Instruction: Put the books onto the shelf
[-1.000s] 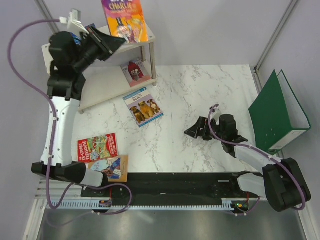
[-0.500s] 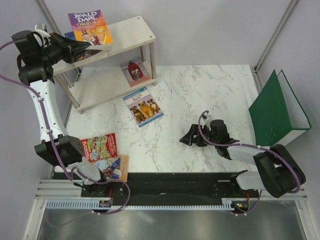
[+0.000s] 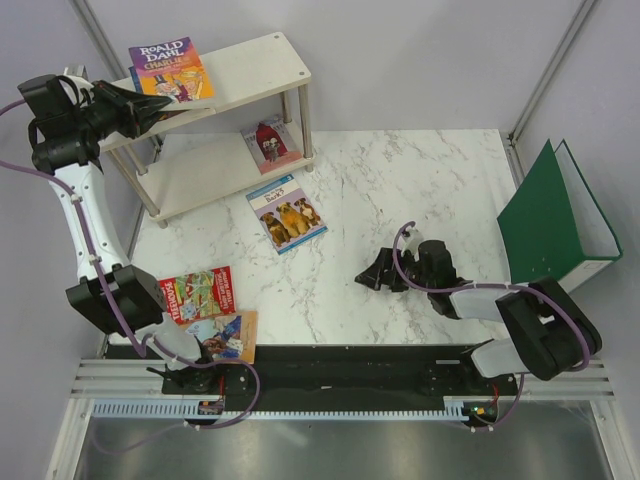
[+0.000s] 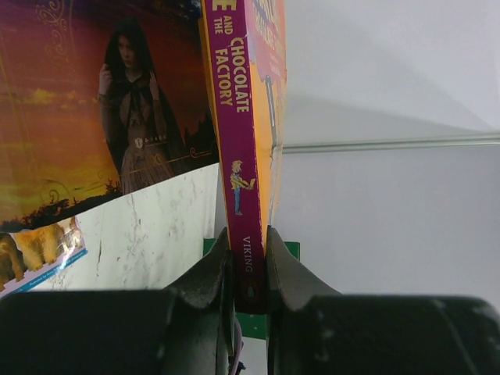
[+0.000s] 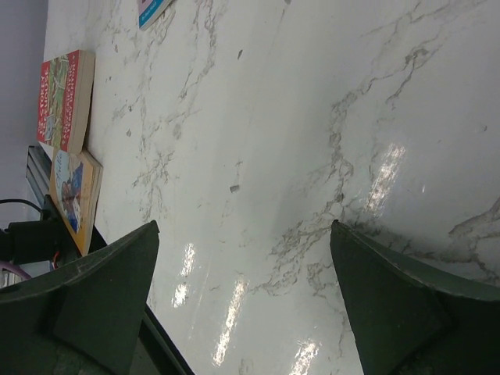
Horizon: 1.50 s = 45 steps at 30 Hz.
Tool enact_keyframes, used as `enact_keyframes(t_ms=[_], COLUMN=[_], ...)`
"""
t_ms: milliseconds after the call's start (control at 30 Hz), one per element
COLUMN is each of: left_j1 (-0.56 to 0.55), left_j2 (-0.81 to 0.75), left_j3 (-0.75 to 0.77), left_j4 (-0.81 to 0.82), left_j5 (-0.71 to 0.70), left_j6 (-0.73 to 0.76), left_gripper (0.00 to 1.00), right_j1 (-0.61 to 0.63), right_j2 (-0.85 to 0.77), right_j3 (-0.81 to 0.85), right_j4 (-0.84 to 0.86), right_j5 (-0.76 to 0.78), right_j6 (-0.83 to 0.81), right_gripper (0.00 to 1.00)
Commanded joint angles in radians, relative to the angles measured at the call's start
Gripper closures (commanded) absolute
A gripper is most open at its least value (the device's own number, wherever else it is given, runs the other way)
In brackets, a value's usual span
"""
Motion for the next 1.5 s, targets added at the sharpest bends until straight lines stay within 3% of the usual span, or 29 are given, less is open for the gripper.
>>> enact_keyframes(t_ms=[0, 467, 767, 900, 933, 967, 1033, 1100, 1300, 1467], left_j1=[0.013, 0.013, 0.015, 0.013, 0.015, 0.015, 0.015, 0.015, 0.015, 0.015], left_j2=[0.015, 0.081, 0.11, 0.106, 0.101, 0.101, 0.095, 0.092, 0.073, 0.113], left_j3=[0.009, 0.065, 0.072, 0.075, 0.077, 0.075, 0.079, 0.08, 0.117, 0.262], left_j4=[0.065, 0.17, 0.17, 0.163, 0.162, 0.159, 0.153, 0.147, 0.061, -0.097], left_j5=[0.025, -0.008, 0.009, 0.008, 0.008, 0.005, 0.005, 0.0, -0.046, -0.067], left_j6=[0.03, -0.065, -0.075, -0.068, -0.065, -0.063, -0.06, -0.054, 0.004, 0.086], left_gripper=[0.98, 0.98, 0.82, 0.7, 0.6, 0.42, 0.41, 0.06, 0.04, 0.0], right_j1=[0.012, 0.023, 0.024, 0.027, 0.024, 0.024, 0.024, 0.026, 0.026, 0.024], right_j2=[0.042, 0.072, 0.069, 0.079, 0.078, 0.078, 0.073, 0.072, 0.067, 0.062], right_j3=[-0.034, -0.036, -0.039, -0.034, -0.036, -0.036, -0.037, -0.037, -0.039, -0.04], right_j4=[-0.055, -0.035, -0.035, -0.034, -0.032, -0.032, -0.034, -0.035, -0.035, -0.035], right_j5=[-0.001, -0.015, -0.013, -0.018, -0.016, -0.016, -0.015, -0.013, -0.015, -0.015], right_j6=[0.001, 0.009, 0.009, 0.01, 0.01, 0.01, 0.012, 0.012, 0.012, 0.014], right_gripper=[0.02, 0.02, 0.02, 0.02, 0.02, 0.02, 0.02, 0.02, 0.02, 0.02])
